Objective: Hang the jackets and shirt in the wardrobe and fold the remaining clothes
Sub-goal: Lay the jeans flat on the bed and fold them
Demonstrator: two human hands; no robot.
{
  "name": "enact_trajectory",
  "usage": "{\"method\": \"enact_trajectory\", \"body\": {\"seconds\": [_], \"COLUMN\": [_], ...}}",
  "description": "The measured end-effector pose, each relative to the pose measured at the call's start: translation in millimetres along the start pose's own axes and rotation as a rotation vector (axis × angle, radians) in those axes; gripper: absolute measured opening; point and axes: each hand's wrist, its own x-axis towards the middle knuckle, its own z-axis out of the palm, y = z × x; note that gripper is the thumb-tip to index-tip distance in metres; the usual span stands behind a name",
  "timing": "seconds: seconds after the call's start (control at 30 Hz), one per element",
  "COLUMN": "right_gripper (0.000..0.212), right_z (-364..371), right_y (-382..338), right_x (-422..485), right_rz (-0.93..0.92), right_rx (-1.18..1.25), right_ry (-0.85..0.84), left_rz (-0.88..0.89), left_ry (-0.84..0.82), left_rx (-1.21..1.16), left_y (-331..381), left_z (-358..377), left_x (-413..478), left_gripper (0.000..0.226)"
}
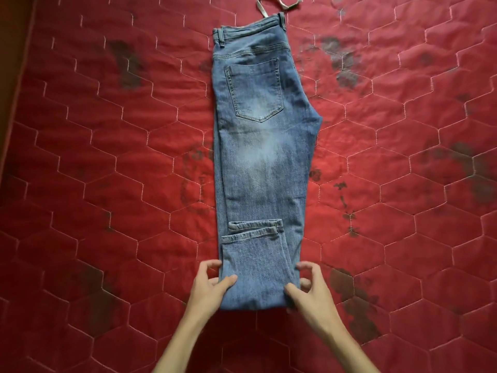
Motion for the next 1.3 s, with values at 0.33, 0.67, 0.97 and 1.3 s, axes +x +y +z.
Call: {"method": "enact_trajectory", "body": {"seconds": [0.33,0.67,0.97,1.3], "right_gripper": [0.038,0.058,0.059,0.081], "right_z": [-17,-9,3,16], "right_y": [-153,-187,-116,-63], "right_x": [31,122,121,61], "right_rz": [-0.296,-0.441,-0.208,-0.565], "right_rx": [0.177,-0.320,-0.330,-0.813], "right_ry": [-0.013,0.286,0.328,0.416], "left_rz": [0.193,0.296,0.205,0.219], "left_ry": [-0.094,0.198,0.106,0.321], "left_rx": [-0.222,0.152,0.114,0.846], "left_y": [130,165,127,79], "left_z": [-34,-28,-8,-3], "left_x": [33,111,121,64], "left_gripper": [0.035,0.058,0.046,0.069]}}
